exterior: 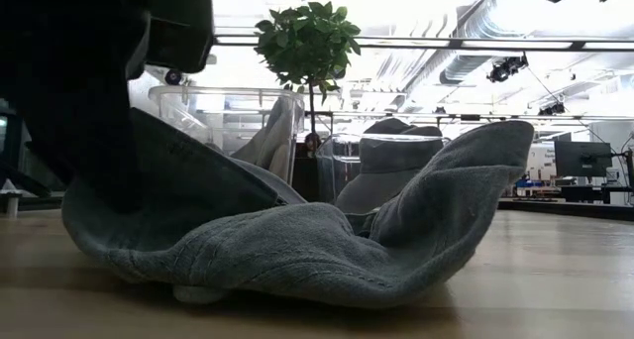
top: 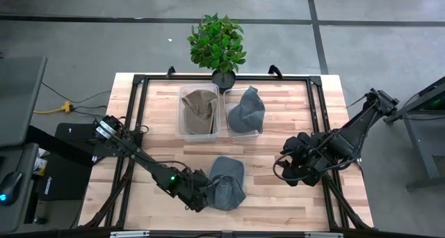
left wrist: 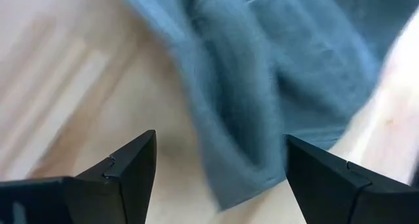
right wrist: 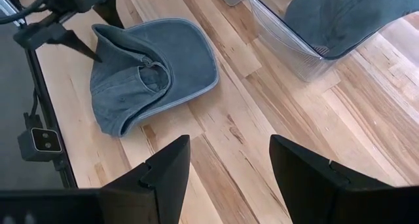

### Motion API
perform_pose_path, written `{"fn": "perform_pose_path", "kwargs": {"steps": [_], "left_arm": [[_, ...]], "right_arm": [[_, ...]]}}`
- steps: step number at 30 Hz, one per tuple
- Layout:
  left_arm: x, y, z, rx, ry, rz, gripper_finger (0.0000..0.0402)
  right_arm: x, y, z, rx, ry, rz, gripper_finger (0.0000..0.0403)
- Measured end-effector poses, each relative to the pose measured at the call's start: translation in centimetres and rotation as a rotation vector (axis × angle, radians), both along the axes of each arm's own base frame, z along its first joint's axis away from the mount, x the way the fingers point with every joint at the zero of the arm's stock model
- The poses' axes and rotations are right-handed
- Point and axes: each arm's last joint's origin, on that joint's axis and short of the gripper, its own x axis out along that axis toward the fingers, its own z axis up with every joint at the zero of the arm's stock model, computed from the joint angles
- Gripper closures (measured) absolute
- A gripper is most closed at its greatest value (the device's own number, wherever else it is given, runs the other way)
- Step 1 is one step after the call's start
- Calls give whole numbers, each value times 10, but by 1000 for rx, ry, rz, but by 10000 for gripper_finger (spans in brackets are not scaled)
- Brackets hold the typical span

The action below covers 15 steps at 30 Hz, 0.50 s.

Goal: Pick & Place hat
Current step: Put the gray cap into the right transparent bin

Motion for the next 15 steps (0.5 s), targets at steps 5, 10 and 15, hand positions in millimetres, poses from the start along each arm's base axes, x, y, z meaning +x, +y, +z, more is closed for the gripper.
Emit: {"fn": "perform_pose_path", "kwargs": {"steps": [5,10,15], "left_arm": [[2,0,2,24,-51,31,121],[2,1,3,25,-55,50,122],[2,1,3,7,-47,50,147]], "right_arm": [[0,0,0,2,1,0,199],[0,0,0,4,1,0,199],[0,0,0,10,-3,-4,199]]}}
